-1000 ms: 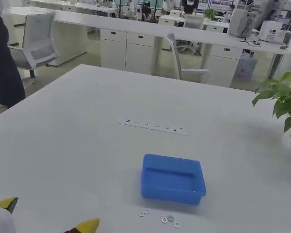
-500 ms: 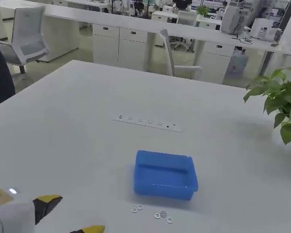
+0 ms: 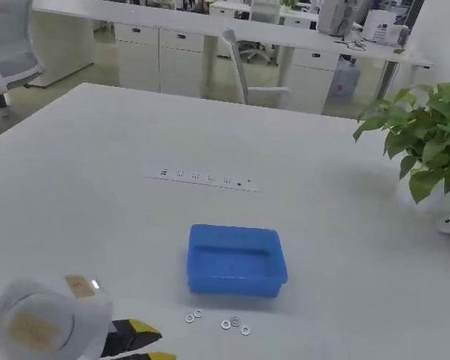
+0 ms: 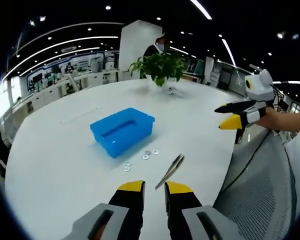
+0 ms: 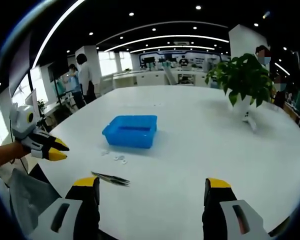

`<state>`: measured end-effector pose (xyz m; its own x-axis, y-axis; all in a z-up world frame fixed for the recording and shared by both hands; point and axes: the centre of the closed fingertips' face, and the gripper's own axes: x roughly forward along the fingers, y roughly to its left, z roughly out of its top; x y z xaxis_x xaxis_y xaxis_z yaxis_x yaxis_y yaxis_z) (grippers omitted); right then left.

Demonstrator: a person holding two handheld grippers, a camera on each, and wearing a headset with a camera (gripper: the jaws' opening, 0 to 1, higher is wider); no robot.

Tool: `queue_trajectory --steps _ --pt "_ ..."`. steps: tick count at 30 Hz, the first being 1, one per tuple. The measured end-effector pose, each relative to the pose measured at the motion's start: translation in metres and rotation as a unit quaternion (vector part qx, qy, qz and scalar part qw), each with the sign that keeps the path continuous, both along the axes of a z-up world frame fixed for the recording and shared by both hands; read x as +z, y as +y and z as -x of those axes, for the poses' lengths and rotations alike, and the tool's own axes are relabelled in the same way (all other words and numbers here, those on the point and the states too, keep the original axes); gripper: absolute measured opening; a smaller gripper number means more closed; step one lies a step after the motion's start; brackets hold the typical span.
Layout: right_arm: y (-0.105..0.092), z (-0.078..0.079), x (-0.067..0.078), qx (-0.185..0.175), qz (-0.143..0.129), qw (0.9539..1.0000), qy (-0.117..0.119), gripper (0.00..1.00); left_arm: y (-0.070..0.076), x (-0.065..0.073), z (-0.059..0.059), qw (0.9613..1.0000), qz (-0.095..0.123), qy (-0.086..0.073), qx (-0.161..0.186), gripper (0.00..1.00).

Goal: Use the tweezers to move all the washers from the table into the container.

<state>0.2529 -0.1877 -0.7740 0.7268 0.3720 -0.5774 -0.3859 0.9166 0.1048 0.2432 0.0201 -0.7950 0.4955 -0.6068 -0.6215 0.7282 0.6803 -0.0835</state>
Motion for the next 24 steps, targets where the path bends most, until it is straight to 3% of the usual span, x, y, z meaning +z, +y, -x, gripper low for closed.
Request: queue_trajectory --steps 1,9,17,24 --pt "0.0 0.0 -0.001 0.0 0.001 1.0 0.002 0.85 -0.003 -0.006 0.001 0.9998 -0.009 0.006 -0.019 0.13" --pt "-0.002 0.0 -0.002 -0.001 0.006 0.9999 0.011 0.85 -0.019 -0.04 -0.007 0.9957 -0.053 0.013 -0.075 0.12" --pt "0.002 0.001 -0.011 0.01 0.013 0.9993 0.032 0.84 -0.03 -0.068 -0.013 0.9878 -0.091 0.028 -0.123 0.09" --pt "0.009 -0.002 -0.011 0.022 0.023 0.9991 0.028 0.84 -0.029 -0.082 -0.015 0.9789 -0.125 0.029 -0.16 0.07"
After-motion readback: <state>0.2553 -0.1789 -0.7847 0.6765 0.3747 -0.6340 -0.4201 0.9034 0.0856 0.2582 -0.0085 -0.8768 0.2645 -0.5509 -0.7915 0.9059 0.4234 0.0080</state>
